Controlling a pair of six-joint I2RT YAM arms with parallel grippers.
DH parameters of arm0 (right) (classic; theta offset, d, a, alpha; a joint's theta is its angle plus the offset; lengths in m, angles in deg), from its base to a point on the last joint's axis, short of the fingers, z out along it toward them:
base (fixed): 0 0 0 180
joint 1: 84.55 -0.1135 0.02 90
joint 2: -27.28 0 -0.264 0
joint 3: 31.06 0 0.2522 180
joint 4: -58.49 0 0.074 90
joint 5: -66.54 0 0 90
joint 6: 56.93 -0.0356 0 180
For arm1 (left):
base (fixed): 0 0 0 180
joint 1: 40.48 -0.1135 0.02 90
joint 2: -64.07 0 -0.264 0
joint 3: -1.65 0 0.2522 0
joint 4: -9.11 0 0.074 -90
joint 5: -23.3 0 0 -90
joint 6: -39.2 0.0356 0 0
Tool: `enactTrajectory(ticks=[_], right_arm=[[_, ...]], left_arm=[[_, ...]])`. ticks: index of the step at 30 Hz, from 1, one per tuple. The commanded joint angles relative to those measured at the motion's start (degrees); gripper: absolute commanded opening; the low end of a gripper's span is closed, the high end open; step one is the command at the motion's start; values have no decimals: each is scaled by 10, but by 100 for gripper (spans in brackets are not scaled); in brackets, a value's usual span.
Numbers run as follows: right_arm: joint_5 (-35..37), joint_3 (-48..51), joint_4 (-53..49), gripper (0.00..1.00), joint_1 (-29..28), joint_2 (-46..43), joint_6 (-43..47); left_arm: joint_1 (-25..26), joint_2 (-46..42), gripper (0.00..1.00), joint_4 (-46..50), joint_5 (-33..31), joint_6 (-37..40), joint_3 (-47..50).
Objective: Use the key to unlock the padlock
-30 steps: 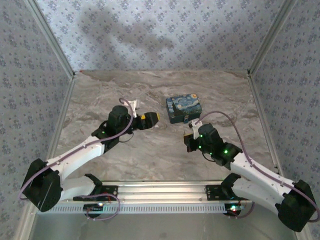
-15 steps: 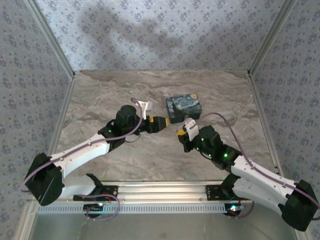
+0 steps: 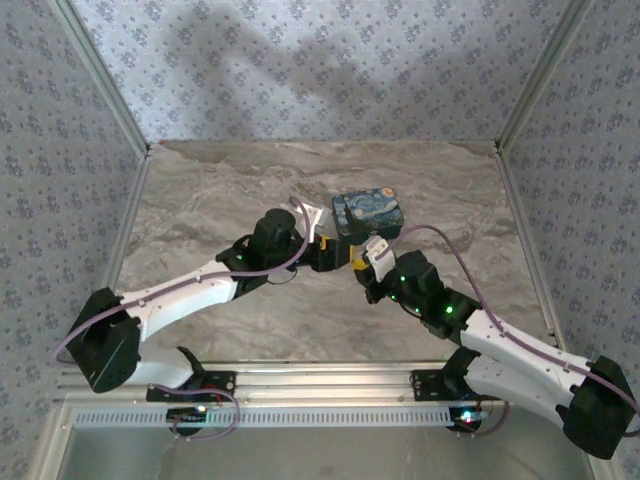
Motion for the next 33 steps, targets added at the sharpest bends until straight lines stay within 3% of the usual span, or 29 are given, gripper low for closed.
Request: enactTrajectory(ticks=[1, 11, 15, 21, 26, 33], right_arm=[[8, -24, 8, 0, -5, 0, -8], [7, -30, 6, 0, -5, 0, -19], [7, -33, 1, 0, -5, 0, -19], [-8, -32, -15, 0, 6, -2, -29], [-117, -18, -10, 13, 66, -13, -75], [-368, 14, 87, 38, 226, -26, -201]], left_arm=[[9, 12, 54, 12, 10, 23, -23], [13, 34, 42, 17, 14, 28, -32], [13, 32, 29, 16, 11, 30, -32], [13, 19, 0, 19, -5, 34, -29], [8, -12, 0, 43, -19, 52, -23], [-41, -56, 0, 72, 25, 53, -9]])
